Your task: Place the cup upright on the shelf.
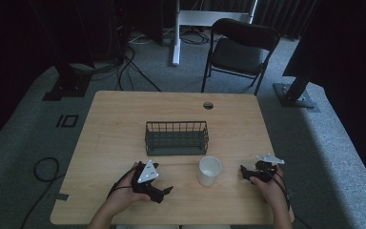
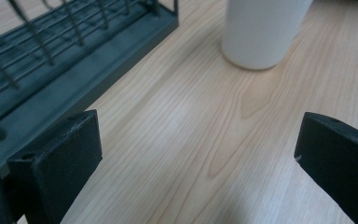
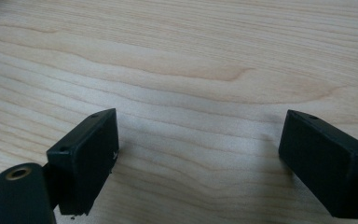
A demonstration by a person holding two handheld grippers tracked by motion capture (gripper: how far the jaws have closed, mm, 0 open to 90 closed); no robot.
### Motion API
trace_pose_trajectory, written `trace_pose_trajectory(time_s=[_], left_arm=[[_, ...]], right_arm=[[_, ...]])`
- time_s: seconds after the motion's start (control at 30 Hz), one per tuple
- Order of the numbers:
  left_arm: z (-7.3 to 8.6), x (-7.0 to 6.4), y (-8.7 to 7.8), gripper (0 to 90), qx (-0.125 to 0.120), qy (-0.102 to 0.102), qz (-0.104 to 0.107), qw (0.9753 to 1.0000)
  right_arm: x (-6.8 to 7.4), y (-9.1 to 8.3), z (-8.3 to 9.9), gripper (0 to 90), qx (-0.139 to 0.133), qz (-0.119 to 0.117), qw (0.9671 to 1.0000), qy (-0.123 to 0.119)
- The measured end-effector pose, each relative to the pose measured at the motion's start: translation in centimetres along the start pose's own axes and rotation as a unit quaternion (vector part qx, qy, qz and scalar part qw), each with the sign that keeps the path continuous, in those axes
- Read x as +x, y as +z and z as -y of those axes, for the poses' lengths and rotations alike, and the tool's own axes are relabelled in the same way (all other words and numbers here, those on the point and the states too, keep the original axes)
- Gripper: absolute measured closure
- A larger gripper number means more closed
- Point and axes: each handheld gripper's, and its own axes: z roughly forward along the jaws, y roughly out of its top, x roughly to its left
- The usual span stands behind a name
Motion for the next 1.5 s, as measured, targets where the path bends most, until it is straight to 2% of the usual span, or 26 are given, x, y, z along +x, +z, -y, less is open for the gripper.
trace_pose_trajectory(time_s=[0.27, 0.8, 1.03, 1.17, 1.5], left_arm=[[-1.2, -1.4, 1.7, 1.0, -0.01, 0.017, 0.019, 0.9996], [-4.3, -3.5, 4.8, 1.0, -0.046, 0.024, 0.056, 0.9971], [-4.9, -3.9, 5.7, 1.0, -0.053, 0.021, 0.058, 0.9967], [-5.4, -4.0, 6.4, 1.0, -0.063, 0.019, 0.047, 0.9967], [-6.5, -4.3, 7.9, 1.0, -0.074, 0.017, 0.052, 0.9958]], right_arm=[[0.0, 0.0, 0.0, 11.6, 0.0, 0.0, 1.0, 0.0], [0.0, 0.0, 0.0, 11.6, 0.0, 0.0, 1.0, 0.0], [0.0, 0.0, 0.0, 11.5, 0.0, 0.0, 1.0, 0.0], [0.0, 0.0, 0.0, 11.4, 0.0, -0.001, 1.0, 0.0], [0.0, 0.0, 0.0, 11.4, 0.0, -0.001, 1.0, 0.0]])
